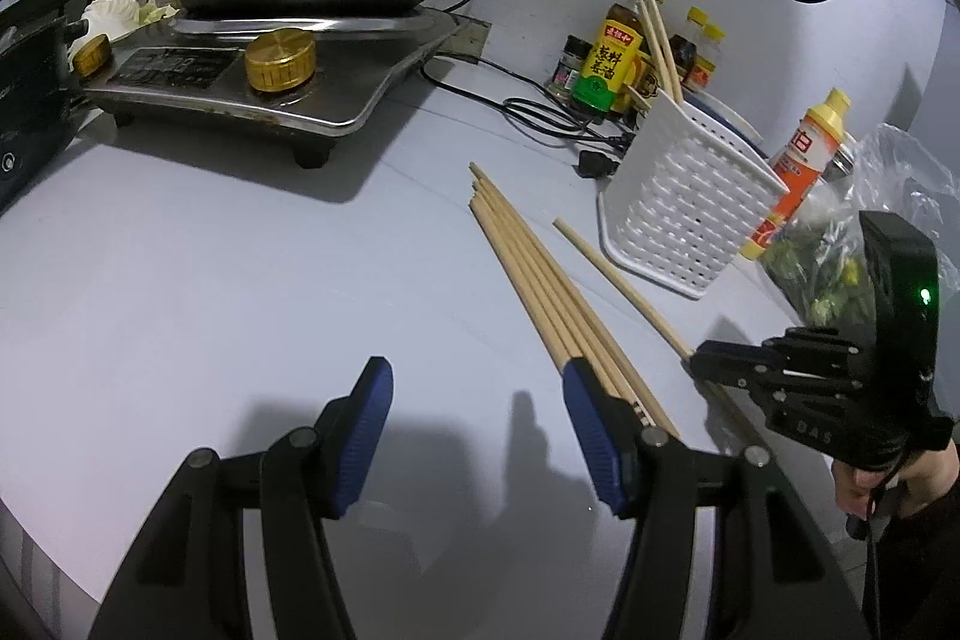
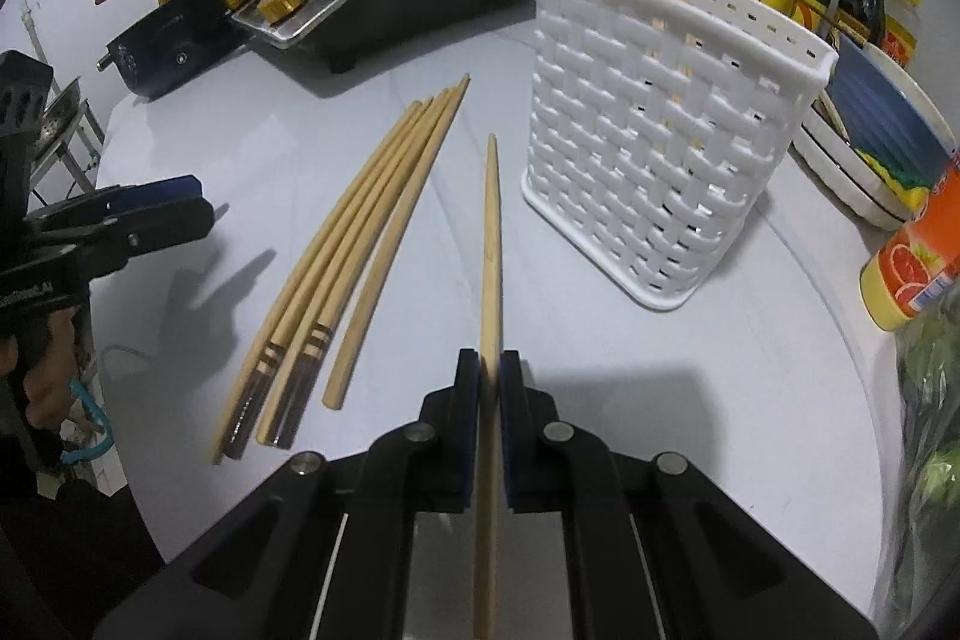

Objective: Organize utensils
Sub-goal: 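Lift the chopstick with the right tool while the left tool grasps another chopstick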

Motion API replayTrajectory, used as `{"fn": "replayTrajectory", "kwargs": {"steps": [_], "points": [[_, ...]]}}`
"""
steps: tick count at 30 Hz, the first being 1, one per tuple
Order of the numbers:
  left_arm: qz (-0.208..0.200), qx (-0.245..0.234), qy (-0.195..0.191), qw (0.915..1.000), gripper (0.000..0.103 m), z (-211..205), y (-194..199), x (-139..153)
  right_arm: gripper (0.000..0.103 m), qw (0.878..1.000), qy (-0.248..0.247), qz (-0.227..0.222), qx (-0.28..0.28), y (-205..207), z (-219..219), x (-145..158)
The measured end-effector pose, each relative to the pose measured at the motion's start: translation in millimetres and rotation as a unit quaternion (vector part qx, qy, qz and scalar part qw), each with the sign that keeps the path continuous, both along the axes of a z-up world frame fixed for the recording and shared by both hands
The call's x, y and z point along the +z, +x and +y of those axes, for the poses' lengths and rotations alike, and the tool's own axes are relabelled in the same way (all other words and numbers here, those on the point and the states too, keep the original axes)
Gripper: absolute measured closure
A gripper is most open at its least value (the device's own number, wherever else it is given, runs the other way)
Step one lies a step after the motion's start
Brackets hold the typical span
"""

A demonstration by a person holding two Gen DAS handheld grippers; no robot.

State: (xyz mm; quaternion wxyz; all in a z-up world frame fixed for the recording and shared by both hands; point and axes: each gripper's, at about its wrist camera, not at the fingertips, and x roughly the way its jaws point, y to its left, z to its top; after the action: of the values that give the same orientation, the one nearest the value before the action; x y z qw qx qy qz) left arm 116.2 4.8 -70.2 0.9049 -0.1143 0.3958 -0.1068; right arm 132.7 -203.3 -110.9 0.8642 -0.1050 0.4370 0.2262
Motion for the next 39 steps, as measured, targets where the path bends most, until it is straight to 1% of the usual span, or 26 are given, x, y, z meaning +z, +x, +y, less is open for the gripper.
{"fn": "replayTrajectory", "kwargs": {"steps": [6,9,13,16,20,25,28,31,33,34,35,37,39], "points": [[0.007,0.005,0.004,1.0,0.044,3.6,1.5,-1.8,0.097,1.0,0.006,-0.001,-0.005,13.3,5.5,-2.1],[0.011,0.004,0.006,0.9999,0.044,2.8,3.1,-3.1,0.097,1.0,0.016,-0.006,-0.009,22.9,5.2,-2.9],[0.018,-0.008,0.012,0.9997,0.044,-8.3,8.6,-5.6,0.097,0.999,0.032,-0.008,-0.012,31.9,5.5,-3.1],[0.019,-0.015,0.019,0.9995,0.044,-19.2,15.4,-6.3,0.097,0.999,0.033,-0.014,-0.003,30.5,6.0,-3.8],[0.027,-0.021,0.04,0.9986,0.044,-35.4,27.8,-7.7,0.097,0.999,0.04,-0.013,0.003,27.7,3.3,-2.6],[0.04,-0.025,0.07,0.9964,0.044,-48.9,41.0,-16.2,0.097,0.998,0.051,-0.026,0.003,22.3,-7.5,5.7],[0.037,-0.034,0.1,0.9937,0.044,-54.8,44.1,-17.3,0.097,0.998,0.058,-0.036,0.002,19.8,-13.0,12.2],[0.04,-0.037,0.105,0.993,0.044,-54.9,46.1,-17.6,0.097,0.997,0.065,-0.041,0.001,17.1,-16.8,14.7],[0.039,-0.034,0.128,0.9904,0.044,-55.0,45.7,-17.5,0.097,0.997,0.067,-0.042,0.001,16.9,-18.5,14.7],[0.04,-0.029,0.152,0.9872,0.044,-55.9,44.8,-18.6,0.097,0.997,0.069,-0.043,0.001,16.4,-18.5,14.7],[0.038,-0.026,0.167,0.9849,0.044,-55.9,45.0,-19.9,0.097,0.997,0.071,-0.044,0.002,15.4,-19.3,14.9],[0.034,-0.021,0.181,0.9826,0.044,-53.9,43.4,-19.8,0.097,0.996,0.074,-0.044,0.005,14.1,-20.2,15.1],[0.035,-0.015,0.181,0.9827,0.044,-50.8,43.2,-18.3,0.097,0.996,0.075,-0.043,0.008,14.5,-20.1,13.3]]}}
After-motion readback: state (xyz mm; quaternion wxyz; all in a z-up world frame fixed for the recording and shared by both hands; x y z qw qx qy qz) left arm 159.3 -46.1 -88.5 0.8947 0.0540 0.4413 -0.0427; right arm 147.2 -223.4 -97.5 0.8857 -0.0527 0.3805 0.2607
